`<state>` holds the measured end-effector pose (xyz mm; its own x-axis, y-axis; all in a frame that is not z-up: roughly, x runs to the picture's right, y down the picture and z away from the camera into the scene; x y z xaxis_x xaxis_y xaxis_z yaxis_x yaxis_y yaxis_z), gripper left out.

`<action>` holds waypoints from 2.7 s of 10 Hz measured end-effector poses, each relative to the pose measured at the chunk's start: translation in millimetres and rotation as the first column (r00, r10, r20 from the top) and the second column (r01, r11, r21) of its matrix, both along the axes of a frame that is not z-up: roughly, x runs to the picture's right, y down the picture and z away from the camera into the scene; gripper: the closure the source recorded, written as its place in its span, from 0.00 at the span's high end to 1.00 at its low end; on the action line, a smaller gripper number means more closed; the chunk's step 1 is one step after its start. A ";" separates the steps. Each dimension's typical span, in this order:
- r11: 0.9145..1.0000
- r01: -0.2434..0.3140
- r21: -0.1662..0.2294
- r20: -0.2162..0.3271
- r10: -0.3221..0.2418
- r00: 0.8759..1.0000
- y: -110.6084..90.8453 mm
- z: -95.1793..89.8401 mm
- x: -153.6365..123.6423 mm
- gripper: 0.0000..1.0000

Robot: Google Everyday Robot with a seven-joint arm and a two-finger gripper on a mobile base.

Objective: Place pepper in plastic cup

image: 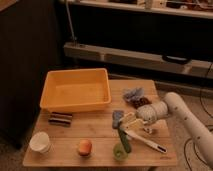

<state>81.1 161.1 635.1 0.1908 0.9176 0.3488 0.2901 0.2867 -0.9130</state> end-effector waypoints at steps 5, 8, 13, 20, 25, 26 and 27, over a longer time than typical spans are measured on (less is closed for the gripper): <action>1.000 0.014 -0.015 0.031 -0.014 0.999 6.2 1.2 -6.6 0.00; 0.998 0.058 0.014 0.032 -0.059 0.998 10.2 1.3 -7.3 0.00; 0.996 0.089 -0.030 0.214 -0.080 0.974 28.6 17.2 -7.6 0.00; 0.994 0.110 -0.018 0.170 -0.105 0.980 32.4 39.6 -15.6 0.00; 0.993 0.105 0.056 0.013 -0.106 0.994 -6.9 14.5 0.1 0.00; 0.993 0.094 0.067 -0.037 -0.092 0.995 -14.4 5.7 4.7 0.00; 0.994 0.082 0.074 -0.106 -0.073 0.992 -17.3 -3.3 7.4 0.00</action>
<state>88.4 143.8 631.8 0.2990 0.8692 0.3937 0.2196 0.3388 -0.9149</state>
